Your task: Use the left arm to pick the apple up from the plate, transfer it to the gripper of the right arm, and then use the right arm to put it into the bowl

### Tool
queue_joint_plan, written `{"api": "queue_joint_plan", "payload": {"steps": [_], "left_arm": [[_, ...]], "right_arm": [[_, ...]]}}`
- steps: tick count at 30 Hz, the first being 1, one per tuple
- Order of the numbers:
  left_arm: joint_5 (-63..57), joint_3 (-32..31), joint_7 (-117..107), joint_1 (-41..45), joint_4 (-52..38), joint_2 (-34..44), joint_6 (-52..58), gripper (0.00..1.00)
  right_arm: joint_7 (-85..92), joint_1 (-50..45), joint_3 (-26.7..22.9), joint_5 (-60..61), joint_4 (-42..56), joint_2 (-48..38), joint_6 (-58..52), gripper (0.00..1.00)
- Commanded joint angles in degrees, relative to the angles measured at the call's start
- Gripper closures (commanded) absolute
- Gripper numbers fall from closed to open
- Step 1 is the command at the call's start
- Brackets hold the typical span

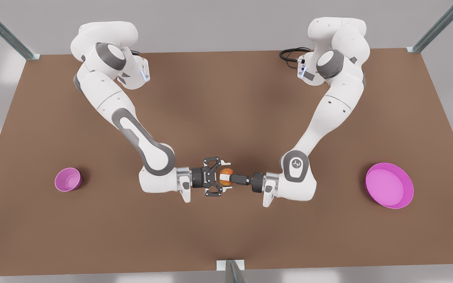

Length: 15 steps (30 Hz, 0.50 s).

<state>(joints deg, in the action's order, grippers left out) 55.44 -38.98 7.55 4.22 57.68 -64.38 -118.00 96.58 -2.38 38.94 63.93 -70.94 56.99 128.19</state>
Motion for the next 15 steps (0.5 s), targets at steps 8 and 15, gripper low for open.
{"api": "queue_joint_plan", "payload": {"steps": [8, 15], "left_arm": [[0.1, 0.0, 2.5, 0.0, 0.1, 0.1, 0.0, 0.28], [0.1, 0.0, 2.6, 0.0, 0.1, 0.1, 0.0, 0.0]], "right_arm": [[4.2, -0.3, 0.8, 0.0, 0.5, 0.7, 0.5, 0.39], [4.1, 0.2, 0.9, 0.1, 0.6, 0.9, -0.1, 0.41]]}}
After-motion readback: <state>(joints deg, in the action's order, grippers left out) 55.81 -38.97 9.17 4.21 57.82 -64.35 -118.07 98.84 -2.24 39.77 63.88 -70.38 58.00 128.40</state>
